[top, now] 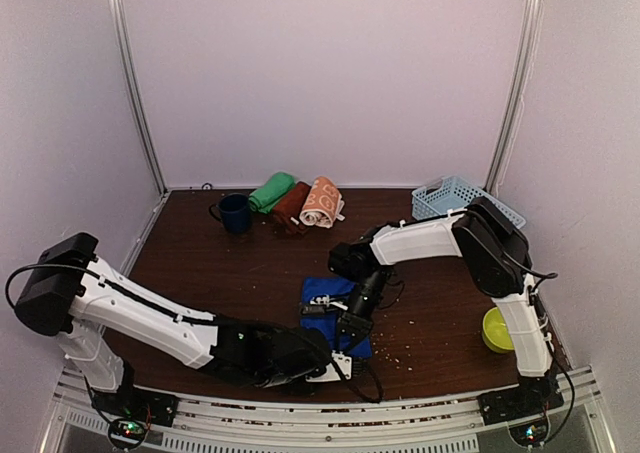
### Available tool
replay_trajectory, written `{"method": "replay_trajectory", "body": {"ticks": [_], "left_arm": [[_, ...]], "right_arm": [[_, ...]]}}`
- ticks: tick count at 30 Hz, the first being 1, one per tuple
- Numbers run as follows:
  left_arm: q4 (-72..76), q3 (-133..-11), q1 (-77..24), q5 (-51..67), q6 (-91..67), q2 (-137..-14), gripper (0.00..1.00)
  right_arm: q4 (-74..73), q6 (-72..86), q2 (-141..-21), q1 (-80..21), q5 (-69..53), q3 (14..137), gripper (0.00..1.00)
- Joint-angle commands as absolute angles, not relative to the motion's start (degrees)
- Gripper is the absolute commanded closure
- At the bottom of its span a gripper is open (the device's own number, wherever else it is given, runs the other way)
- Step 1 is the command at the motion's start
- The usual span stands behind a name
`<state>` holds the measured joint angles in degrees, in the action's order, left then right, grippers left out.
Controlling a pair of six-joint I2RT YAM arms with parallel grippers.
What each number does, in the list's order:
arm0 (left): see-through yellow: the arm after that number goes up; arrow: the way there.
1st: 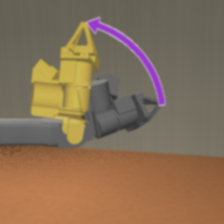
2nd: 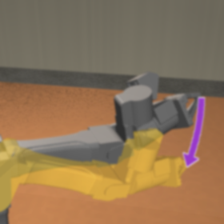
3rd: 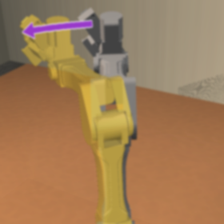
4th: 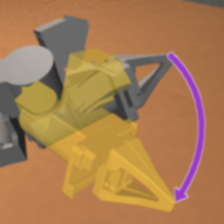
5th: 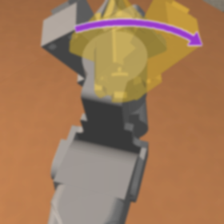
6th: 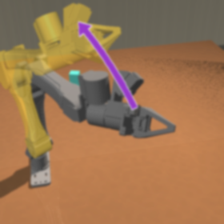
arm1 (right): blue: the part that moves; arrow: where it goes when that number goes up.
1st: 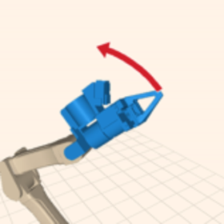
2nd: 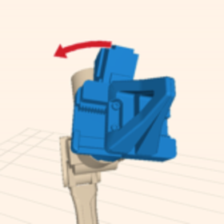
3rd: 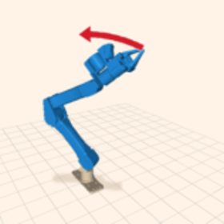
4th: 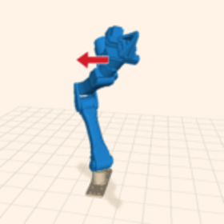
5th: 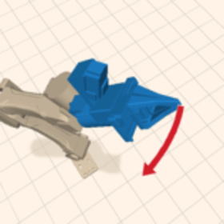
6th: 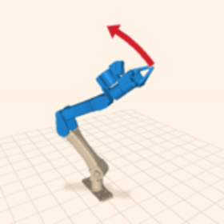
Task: Roll the towels
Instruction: Roll the towel at the center of the board.
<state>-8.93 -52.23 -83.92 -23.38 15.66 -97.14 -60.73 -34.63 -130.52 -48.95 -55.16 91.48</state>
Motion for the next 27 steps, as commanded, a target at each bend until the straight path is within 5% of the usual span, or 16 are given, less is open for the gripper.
{"method": "replay_trajectory", "body": {"ticks": [1, 10, 16, 20, 23, 27], "left_arm": [[-2.9, -52.6, -83.1, -29.1, 18.4, -100.2, 0.5], [-3.0, -54.6, -81.1, -31.7, 17.6, -106.2, 0.53], [-1.6, -54.2, -81.0, -30.2, 17.4, -106.7, 0.65], [-3.7, -55.6, -81.0, -28.4, 16.8, -107.8, 0.82], [-5.9, -55.9, -81.0, -25.7, 15.5, -107.4, 0.89], [-9.4, -56.2, -81.0, -22.0, 12.7, -106.0, 0.92]], "right_arm": [[-61.3, -35.9, -135.6, -49.4, -42.9, 87.7, 0.91], [-62.5, -36.8, -135.5, -49.4, -44.3, 88.5, 0.9], [-63.6, -37.4, -133.3, -49.4, -46.0, 88.9, 0.88], [-67.3, -39.3, -129.5, -49.2, -47.1, 90.9, 0.75], [-69.1, -39.5, -125.5, -47.7, -49.5, 92.6, 0.53], [-70.5, -38.9, -121.9, -44.9, -50.3, 94.1, 0.51]]}}
